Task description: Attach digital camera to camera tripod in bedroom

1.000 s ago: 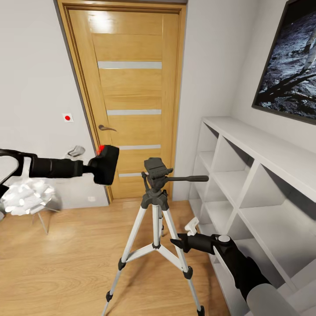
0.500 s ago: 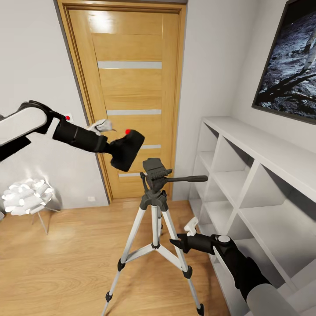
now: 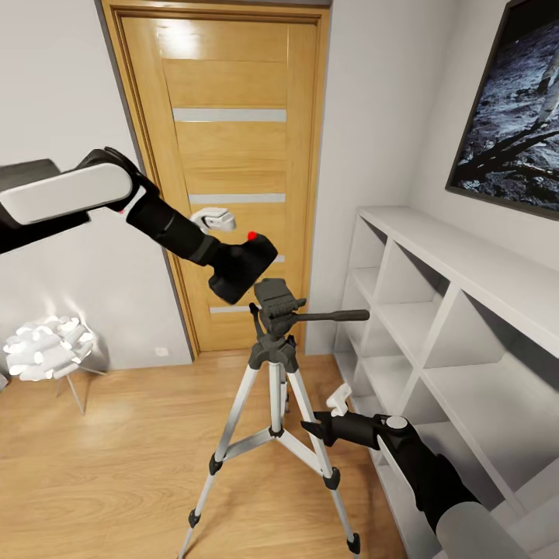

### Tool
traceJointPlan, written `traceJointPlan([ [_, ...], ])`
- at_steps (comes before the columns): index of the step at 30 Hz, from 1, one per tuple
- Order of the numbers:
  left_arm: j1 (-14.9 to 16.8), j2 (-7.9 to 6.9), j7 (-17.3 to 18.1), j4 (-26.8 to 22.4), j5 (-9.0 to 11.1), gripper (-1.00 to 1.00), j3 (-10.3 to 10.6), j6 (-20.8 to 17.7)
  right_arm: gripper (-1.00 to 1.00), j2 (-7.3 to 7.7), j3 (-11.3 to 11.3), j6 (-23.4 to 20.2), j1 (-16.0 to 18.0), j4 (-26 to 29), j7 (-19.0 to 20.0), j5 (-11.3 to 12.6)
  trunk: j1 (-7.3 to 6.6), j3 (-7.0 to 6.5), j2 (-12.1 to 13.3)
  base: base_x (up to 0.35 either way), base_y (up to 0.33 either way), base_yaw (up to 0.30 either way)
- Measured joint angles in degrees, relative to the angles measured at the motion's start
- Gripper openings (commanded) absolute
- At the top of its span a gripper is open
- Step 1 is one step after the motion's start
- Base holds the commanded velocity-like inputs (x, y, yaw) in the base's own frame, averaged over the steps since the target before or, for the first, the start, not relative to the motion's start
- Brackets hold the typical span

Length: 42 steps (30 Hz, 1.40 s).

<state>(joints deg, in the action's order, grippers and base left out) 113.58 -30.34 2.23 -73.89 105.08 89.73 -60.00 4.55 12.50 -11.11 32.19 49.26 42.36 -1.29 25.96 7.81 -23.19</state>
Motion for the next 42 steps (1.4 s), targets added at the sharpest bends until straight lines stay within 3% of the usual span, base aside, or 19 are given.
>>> traceJointPlan([
  [6,6.32,-0.25,5.13,-0.16,0.34,-1.00,7.00,0.00,-1.00,0.00,-0.03,0.00,0.00,0.01,-0.01,-0.02,0.00,0.00,0.00,0.000,0.000,0.000],
  [8,7.63,-0.51,5.96,-0.27,0.31,-1.00,7.92,0.00,-1.00,0.00,-0.01,0.01,0.00,0.00,-0.02,0.00,0.00,0.00,0.00,0.000,0.000,0.000],
  [20,11.56,-4.36,7.22,-3.54,-0.59,-1.00,9.47,0.00,-1.00,-0.08,-0.07,-0.23,-0.02,0.04,-0.52,0.00,0.00,0.00,0.00,0.000,0.000,0.000],
  [26,13.95,-4.89,7.27,-6.23,-0.55,-1.00,9.38,0.00,-1.00,-0.09,-0.03,-0.40,0.00,0.03,-0.68,0.11,0.00,-0.01,0.00,0.000,0.000,0.000],
  [33,15.03,-4.01,7.08,-7.10,-0.57,-1.00,9.25,0.00,-1.00,-0.17,-0.01,-0.63,0.02,0.03,-0.96,0.23,0.00,-0.01,-0.01,0.000,0.000,0.000],
  [42,16.05,0.27,6.24,-7.03,-0.69,-1.00,9.54,0.00,-1.00,-0.44,0.01,-0.77,0.02,0.03,-1.29,0.17,-0.01,-0.02,-0.02,0.000,0.000,0.000],
])
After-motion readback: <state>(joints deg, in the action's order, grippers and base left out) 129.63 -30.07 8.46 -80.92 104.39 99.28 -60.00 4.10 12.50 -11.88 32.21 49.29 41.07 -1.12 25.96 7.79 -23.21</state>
